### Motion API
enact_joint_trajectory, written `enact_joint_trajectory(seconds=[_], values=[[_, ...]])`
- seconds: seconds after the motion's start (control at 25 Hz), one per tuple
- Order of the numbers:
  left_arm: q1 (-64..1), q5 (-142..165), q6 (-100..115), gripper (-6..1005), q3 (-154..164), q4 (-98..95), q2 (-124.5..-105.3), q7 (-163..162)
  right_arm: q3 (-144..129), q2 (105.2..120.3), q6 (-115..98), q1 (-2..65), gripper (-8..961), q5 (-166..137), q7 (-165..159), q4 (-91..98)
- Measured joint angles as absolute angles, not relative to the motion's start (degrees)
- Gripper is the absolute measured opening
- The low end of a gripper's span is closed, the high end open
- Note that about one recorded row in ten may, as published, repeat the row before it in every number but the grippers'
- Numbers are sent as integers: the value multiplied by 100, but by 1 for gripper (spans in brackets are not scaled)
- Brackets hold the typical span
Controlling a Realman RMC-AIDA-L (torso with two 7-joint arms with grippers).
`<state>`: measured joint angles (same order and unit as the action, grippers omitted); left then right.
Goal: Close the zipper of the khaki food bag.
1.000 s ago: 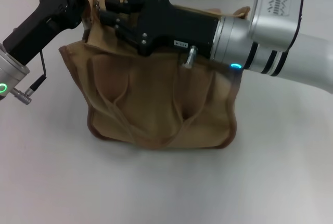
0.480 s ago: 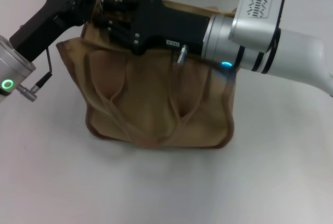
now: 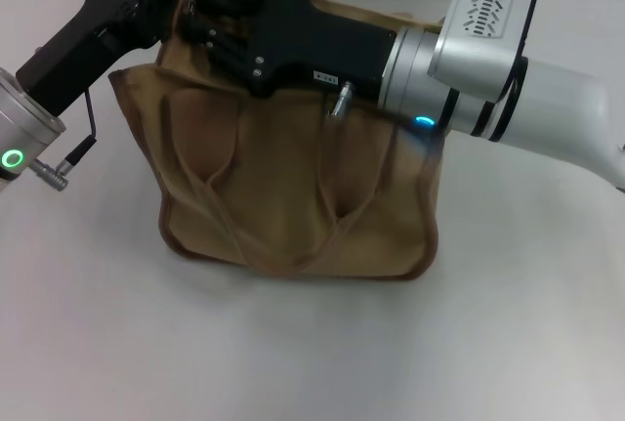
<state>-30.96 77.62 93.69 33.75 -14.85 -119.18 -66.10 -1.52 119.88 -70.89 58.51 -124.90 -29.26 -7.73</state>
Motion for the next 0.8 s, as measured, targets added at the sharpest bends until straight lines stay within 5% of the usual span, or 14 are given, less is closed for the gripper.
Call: enact_joint_trajectory(seconds=[0.8], values=[[-3040, 7749, 9368, 21, 3322, -1456, -11918, -6617, -35, 11988, -7149, 5729, 212, -12464, -2812, -782]])
